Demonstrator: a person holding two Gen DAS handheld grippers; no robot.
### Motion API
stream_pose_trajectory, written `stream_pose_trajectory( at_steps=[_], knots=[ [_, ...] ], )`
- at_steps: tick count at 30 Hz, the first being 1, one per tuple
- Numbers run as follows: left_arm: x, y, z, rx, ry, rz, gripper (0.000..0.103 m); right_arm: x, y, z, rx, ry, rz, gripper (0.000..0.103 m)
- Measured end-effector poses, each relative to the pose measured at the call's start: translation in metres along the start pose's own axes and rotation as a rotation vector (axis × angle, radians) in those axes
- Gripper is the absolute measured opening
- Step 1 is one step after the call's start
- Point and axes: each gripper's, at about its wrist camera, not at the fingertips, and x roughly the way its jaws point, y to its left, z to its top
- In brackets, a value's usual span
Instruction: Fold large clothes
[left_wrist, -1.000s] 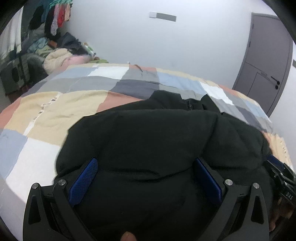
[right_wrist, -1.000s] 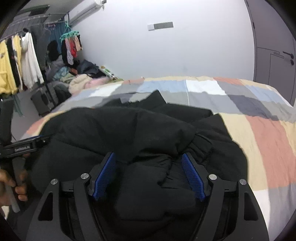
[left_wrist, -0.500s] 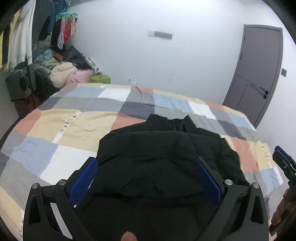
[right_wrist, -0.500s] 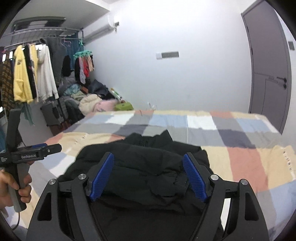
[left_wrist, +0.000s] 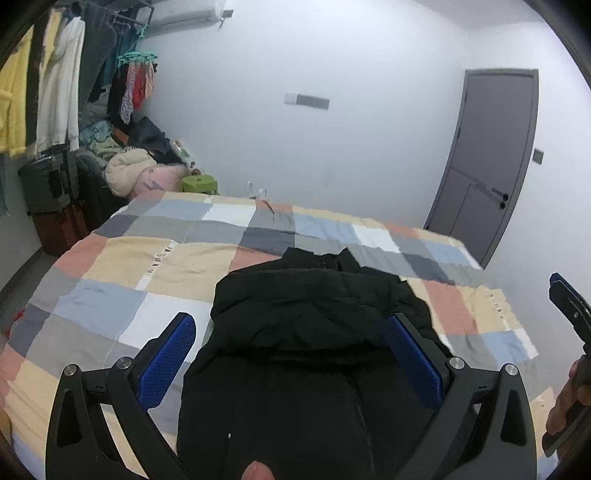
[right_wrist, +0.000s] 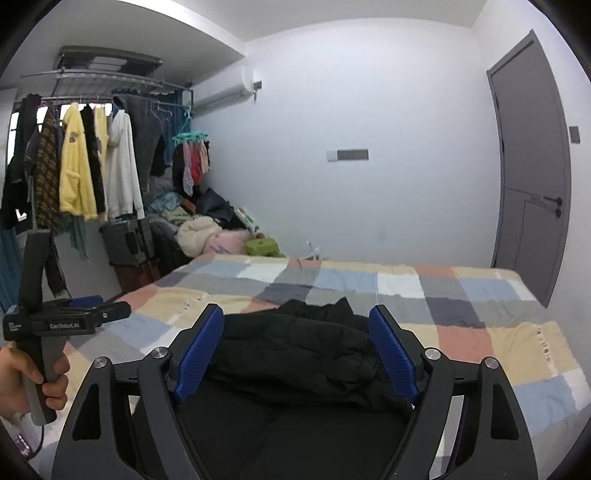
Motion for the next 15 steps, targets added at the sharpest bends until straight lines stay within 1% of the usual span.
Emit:
stream_pose_trajectory(
  at_steps=[4,8,12,15],
  knots=[
    [-0.046,0.005,-0.001,-0.004,-0.027,-0.003,0.103,-0.034,0.010,0.006,-0.017,-0.028,-0.009,0.081],
    [-0.095,0.015,-0.002,-0.005,-0.053,-0.010,0.103,-0.070,0.016,0.013,-0.024,-0.036,-0.022,0.081],
    [-0.140,0.035,-0.001,-0.026,-0.078,-0.014,0.103,-0.104,0.019,0.022,-0.053,-0.049,-0.032,0.082],
    [-0.171,0.057,0.000,-0.045,-0.090,-0.010,0.103,-0.127,0.016,0.029,-0.070,-0.052,-0.044,0.082]
  ],
)
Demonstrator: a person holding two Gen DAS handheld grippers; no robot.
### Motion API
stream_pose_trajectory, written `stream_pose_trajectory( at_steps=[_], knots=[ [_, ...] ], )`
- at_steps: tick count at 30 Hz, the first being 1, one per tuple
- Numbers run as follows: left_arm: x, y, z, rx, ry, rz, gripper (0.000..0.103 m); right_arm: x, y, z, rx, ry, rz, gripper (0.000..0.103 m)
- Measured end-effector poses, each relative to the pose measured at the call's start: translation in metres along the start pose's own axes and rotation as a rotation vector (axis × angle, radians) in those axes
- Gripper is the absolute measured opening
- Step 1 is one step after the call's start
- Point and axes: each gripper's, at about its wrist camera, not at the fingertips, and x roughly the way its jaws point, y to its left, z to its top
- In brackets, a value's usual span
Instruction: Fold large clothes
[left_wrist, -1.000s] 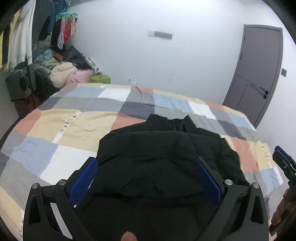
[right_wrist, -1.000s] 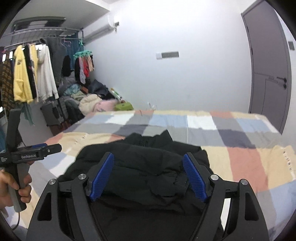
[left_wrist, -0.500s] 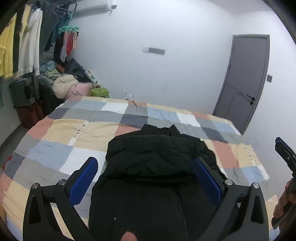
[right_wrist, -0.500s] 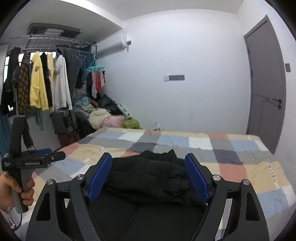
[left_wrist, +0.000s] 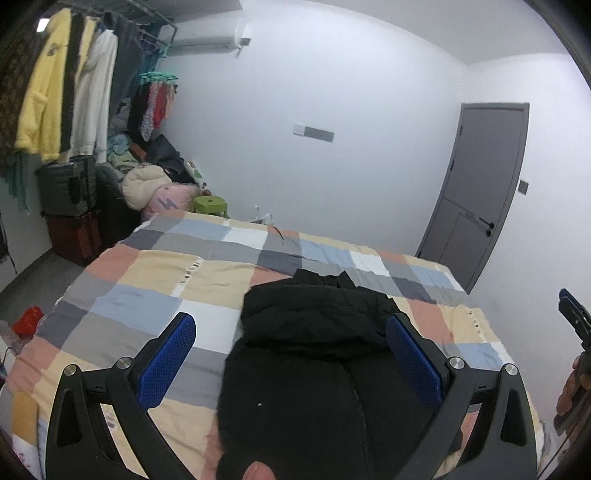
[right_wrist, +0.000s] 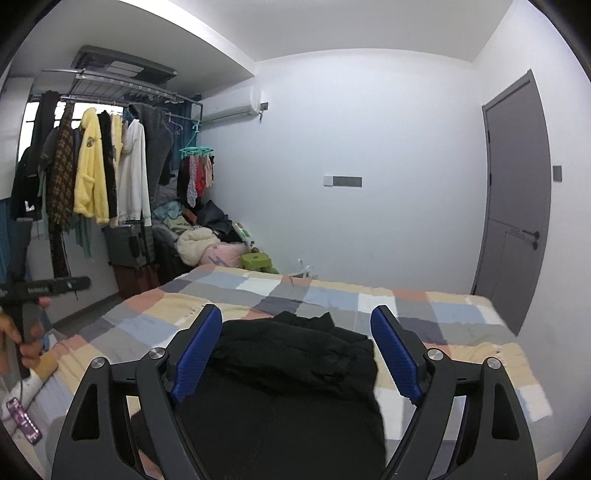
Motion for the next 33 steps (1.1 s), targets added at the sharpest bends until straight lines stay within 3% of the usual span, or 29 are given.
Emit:
stream_pose_trajectory(
  at_steps=[4,11,22,28,33],
  knots=[
    [-0.030,0.034,0.005,-0.022,-0.004,0.022,0.103,-0.025,-0.015,0.007,-0.005,-0.011,-0.012,0.083],
    [-0.044,0.086,-0.012,-0.064,0.030,0.039,0.103,-0.049,-0.047,-0.007,-0.013,0.029,-0.080,0.084],
    [0.005,0.098,-0.074,-0.075,0.108,0.001,0.103,-0.050,-0.086,-0.093,0.107,0.105,-0.078,0.084],
    [0.056,0.089,-0.125,-0.023,0.164,0.025,0.103,-0.026,-0.103,-0.152,0.184,0.164,-0.056,0.084],
    [0.092,0.090,-0.163,-0.024,0.208,0.002,0.103,-0.001,-0.117,-0.202,0.261,0.208,-0.030,0.084]
  ],
)
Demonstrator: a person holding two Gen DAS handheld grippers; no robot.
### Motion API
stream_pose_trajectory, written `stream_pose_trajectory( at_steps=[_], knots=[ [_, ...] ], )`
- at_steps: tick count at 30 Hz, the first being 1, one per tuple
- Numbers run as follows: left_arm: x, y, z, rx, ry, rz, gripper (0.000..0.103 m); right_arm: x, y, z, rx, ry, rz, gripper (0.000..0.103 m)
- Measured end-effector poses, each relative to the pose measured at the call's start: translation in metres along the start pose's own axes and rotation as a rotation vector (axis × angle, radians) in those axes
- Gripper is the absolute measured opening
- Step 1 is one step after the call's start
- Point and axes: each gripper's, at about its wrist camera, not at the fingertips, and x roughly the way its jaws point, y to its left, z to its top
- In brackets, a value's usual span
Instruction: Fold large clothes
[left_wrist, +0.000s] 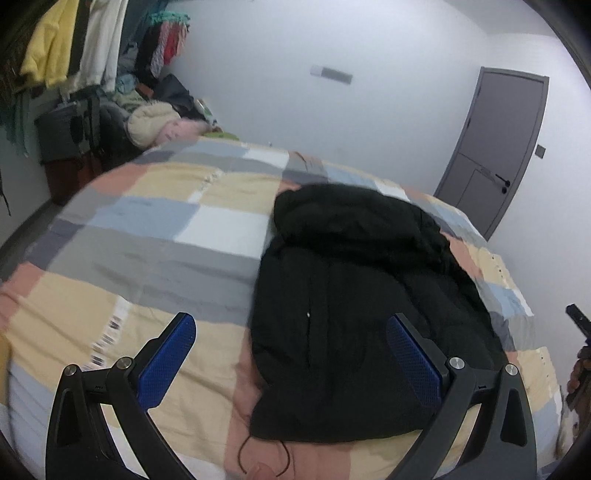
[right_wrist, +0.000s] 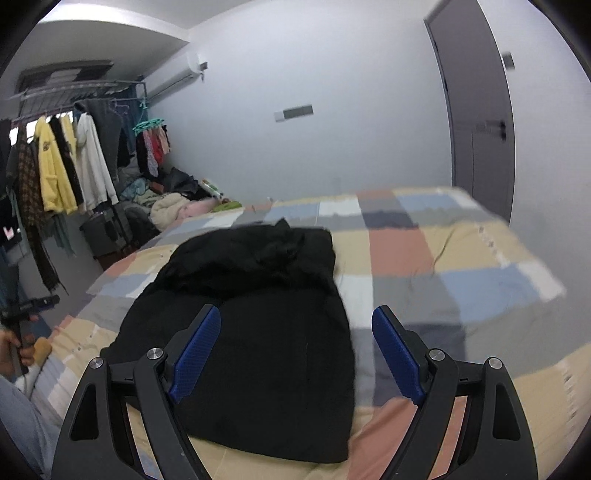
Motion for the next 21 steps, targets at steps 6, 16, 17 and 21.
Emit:
stream_pose_trajectory(
  at_steps=[6,16,17,21],
  knots=[
    [0.046,0.001,-0.032,0.001,0.051,-0.045,0.103,0.036,-0.017,-0.041,0.048,0.097,0.011,0.084],
    [0.117,0.023,-0.083,-0.085,0.183,-0.069,0.103,0.078,-0.041,-0.098,0.127,0.238,0.011,0.084],
    [0.124,0.025,-0.088,-0.098,0.199,-0.077,0.103,0.081,-0.043,-0.103,0.122,0.255,0.001,0.084],
    [0.140,0.024,-0.098,-0.108,0.235,-0.106,0.103,0.090,-0.053,-0.114,0.163,0.280,-0.006,0.084]
  ],
)
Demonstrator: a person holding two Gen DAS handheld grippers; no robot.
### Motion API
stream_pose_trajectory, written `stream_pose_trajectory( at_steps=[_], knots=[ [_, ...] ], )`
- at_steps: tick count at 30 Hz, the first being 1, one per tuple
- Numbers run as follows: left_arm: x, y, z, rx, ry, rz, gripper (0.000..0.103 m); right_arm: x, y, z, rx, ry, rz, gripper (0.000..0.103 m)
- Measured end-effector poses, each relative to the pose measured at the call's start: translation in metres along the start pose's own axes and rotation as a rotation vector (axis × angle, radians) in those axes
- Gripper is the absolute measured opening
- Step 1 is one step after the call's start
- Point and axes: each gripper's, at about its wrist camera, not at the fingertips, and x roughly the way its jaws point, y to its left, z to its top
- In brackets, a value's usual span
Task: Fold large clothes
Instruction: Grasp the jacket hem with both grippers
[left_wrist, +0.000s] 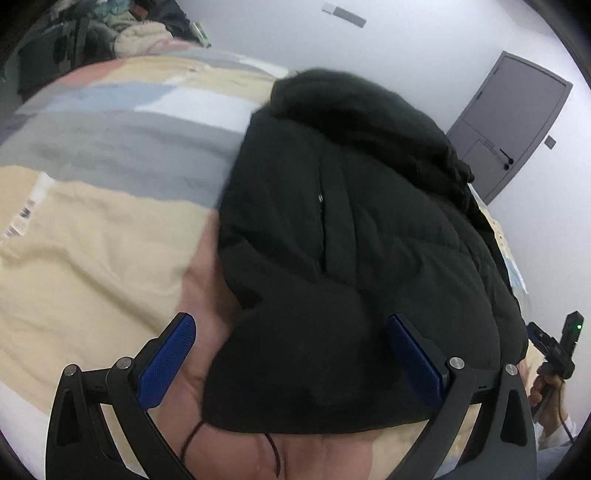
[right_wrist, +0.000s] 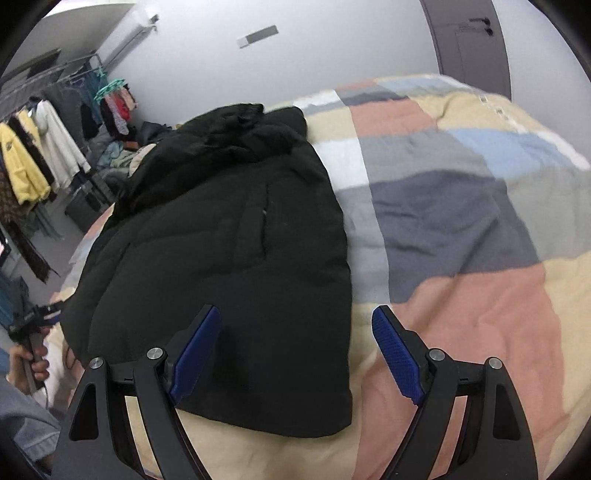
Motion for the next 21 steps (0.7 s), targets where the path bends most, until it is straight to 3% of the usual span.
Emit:
stream_pose_trajectory(
  at_steps=[11,21],
  knots=[
    [0.024,-0.003,-0.006,-0.048,0.043,-0.053,0.101,0.022,-0.012,-0.008,0.020,0.090,0.061,0.084],
    [0.031,-0.009,-0.006,-0.025,0.066,-0.030,0.093,0.024,0.006,-0.009,-0.030,0.134,0.164,0.079]
  ],
)
